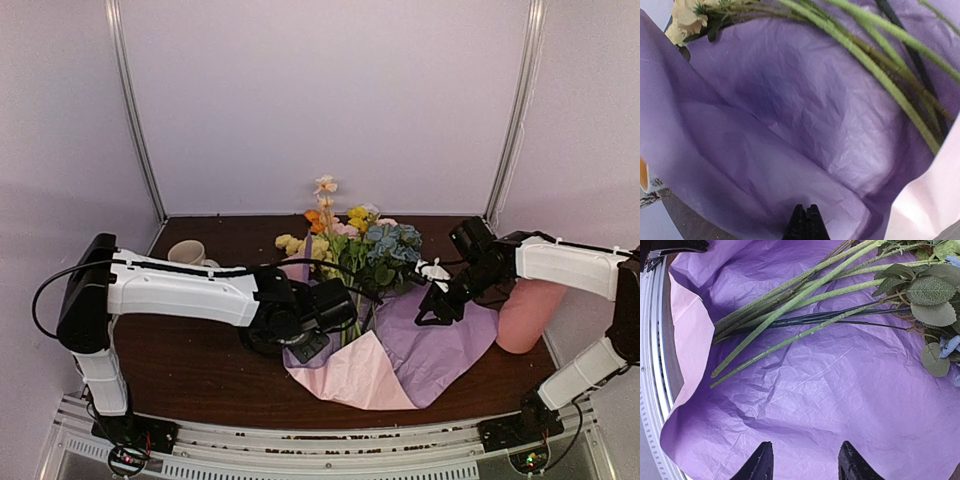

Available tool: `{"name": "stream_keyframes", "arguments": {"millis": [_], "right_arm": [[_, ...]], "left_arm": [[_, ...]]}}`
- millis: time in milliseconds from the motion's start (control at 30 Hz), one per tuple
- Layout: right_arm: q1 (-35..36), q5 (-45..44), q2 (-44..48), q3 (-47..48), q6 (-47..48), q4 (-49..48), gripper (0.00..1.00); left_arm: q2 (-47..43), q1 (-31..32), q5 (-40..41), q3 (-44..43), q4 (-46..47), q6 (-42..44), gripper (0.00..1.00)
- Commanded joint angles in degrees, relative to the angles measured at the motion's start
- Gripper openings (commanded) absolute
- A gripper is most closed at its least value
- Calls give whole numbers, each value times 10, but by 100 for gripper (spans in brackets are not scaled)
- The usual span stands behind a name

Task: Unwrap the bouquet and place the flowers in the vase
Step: Unfold the two-thirds folded wrapping paper from the folded wrapping paper.

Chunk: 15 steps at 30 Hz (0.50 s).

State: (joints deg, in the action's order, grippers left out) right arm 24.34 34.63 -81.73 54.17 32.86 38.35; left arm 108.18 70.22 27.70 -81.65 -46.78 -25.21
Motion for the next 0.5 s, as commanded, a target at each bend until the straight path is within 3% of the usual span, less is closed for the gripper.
{"name": "stream_keyframes", "arguments": {"millis": [0, 467], "right_arm": [[-3, 1, 1, -1, 3, 1, 46], [-3, 1, -24, -12, 0, -15, 46]], "left_arm": [[-14, 1, 8, 56, 0, -34, 0], [-35, 12, 59, 58, -6, -51, 0]]}}
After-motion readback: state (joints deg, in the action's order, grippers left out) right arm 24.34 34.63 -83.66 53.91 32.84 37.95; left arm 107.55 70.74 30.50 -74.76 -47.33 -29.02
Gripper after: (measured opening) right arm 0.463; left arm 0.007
